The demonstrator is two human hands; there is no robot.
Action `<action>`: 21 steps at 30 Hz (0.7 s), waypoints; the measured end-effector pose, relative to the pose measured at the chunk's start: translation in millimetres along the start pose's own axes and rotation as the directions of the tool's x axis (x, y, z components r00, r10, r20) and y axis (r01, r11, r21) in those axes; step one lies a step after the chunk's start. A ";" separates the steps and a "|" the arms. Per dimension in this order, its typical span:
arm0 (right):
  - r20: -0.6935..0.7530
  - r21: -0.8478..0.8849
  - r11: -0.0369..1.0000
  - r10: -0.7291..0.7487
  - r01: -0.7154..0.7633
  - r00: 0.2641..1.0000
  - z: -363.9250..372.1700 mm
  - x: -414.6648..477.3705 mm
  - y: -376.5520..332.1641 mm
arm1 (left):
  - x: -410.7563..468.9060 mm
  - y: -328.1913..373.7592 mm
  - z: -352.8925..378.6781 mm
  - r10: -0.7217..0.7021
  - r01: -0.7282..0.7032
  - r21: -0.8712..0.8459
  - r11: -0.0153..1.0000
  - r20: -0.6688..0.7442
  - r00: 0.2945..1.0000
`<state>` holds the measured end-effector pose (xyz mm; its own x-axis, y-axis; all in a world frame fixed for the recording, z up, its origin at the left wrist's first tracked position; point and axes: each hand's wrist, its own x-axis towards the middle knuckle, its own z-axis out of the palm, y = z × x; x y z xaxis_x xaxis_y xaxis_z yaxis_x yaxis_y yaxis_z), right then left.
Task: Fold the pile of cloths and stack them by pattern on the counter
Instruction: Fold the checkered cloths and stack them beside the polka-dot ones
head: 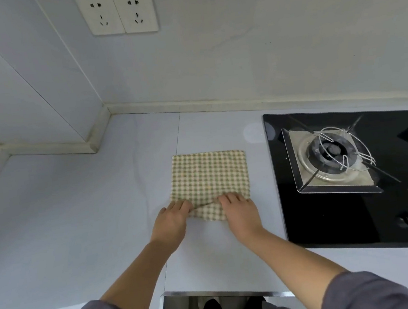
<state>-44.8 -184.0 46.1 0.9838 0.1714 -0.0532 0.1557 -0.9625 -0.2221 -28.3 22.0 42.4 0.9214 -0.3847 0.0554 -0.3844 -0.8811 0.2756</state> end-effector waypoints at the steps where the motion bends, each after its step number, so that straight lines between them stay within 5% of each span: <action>1: 0.010 0.064 0.998 -0.010 0.009 1.000 -2.6 1.6 5.7 | -4.0 -4.9 1.1 -0.015 0.015 -0.005 1.000 -0.004 1.000; 8: 0.145 0.578 0.785 0.168 -0.222 0.975 -27.7 1.5 51.6 | -19.5 -23.5 -7.5 -0.079 0.035 -0.275 0.961 -0.153 0.985; 13: 0.311 0.660 0.666 0.178 -0.347 0.934 -38.0 -11.1 71.3 | -24.1 -17.7 -21.0 -0.289 0.237 -0.487 0.841 -0.033 0.957; 18: 0.349 0.786 0.421 0.301 -0.452 0.887 -42.4 7.1 65.4 | 10.9 -6.0 -22.8 -0.492 0.436 -0.559 0.706 0.056 0.869; 21: 0.372 0.755 0.420 0.359 -0.504 0.856 -39.8 25.0 62.6 | 33.0 -3.1 -17.2 -0.542 0.497 -0.585 0.641 0.114 0.833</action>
<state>-7.0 -248.3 69.7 0.8650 -0.1206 -0.4871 -0.4976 -0.3323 -0.8012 4.3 16.8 60.0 0.9690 0.1256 -0.2127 0.2451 -0.5949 0.7655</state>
